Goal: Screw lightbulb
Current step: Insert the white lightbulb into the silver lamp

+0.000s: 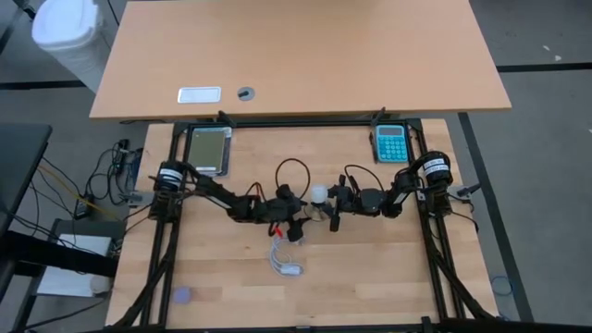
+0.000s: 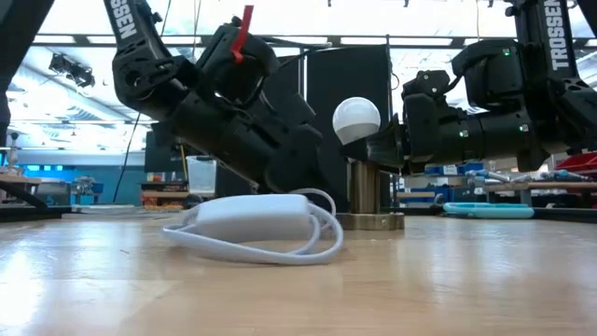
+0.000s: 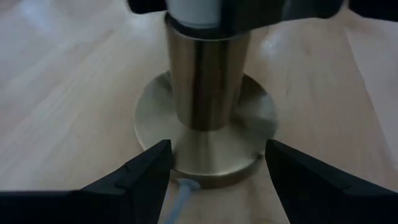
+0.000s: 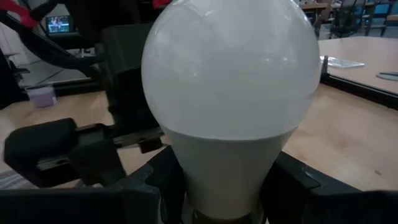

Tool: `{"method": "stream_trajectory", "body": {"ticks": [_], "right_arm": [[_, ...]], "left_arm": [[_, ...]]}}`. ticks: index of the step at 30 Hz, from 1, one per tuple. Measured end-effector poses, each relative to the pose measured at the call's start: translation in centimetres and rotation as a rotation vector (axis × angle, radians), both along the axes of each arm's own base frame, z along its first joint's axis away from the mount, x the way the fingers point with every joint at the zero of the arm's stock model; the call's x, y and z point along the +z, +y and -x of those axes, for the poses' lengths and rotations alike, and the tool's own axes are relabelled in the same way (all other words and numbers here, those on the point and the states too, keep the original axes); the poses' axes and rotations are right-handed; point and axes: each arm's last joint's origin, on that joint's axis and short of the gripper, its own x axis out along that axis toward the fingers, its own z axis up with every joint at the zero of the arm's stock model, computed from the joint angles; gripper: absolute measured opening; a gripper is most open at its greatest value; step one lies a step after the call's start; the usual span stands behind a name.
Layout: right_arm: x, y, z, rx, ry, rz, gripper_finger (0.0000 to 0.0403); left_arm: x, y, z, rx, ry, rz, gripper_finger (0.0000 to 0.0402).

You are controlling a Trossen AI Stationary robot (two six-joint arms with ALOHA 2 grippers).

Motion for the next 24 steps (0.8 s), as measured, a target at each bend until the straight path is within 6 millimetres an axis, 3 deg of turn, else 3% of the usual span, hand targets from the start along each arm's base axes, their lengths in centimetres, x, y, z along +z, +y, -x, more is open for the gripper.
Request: {"method": "stream_trajectory", "body": {"ticks": [24], "right_arm": [[-0.02, 0.00, 0.01, 0.000, 0.001, 0.000, 0.0168]], "left_arm": [[0.43, 0.17, -0.23, -0.013, -0.041, -0.037, 0.0266]]}}
